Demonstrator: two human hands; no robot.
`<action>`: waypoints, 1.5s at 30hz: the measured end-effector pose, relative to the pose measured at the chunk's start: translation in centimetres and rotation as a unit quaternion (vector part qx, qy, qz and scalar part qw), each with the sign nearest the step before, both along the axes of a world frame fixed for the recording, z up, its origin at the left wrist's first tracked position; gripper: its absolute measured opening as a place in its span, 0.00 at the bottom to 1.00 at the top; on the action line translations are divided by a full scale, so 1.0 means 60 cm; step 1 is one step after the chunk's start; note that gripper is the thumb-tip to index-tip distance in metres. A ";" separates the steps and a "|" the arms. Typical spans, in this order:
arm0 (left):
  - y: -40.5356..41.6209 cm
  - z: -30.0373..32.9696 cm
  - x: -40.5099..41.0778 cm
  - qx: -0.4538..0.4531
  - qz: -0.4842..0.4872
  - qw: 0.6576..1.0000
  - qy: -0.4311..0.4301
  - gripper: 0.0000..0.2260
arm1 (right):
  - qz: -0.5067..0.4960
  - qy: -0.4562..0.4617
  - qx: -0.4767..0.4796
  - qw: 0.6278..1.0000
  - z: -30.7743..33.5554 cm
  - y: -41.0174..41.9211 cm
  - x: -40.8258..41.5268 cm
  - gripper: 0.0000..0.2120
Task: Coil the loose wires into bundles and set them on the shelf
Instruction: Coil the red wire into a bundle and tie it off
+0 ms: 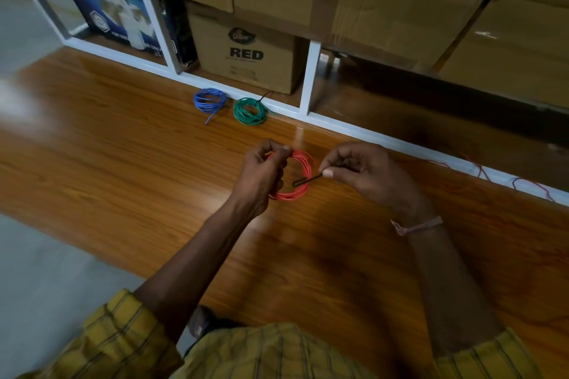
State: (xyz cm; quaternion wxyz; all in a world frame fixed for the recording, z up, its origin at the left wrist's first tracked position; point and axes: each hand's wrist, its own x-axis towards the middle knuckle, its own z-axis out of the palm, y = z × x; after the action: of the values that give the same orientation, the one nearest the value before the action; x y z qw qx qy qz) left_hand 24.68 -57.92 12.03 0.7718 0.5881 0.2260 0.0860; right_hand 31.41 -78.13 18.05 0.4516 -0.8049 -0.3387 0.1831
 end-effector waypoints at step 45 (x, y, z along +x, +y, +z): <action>0.010 0.023 -0.003 0.084 -0.013 0.995 -0.049 0.04 | -0.171 -0.367 0.039 0.914 -0.080 0.075 -0.071 0.07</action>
State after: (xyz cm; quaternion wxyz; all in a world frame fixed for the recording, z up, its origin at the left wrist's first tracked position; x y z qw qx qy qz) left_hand 24.48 -57.35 13.40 0.7310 0.6487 0.1723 0.1232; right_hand 27.14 -73.65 13.23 0.3512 -0.8427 -0.3449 -0.2182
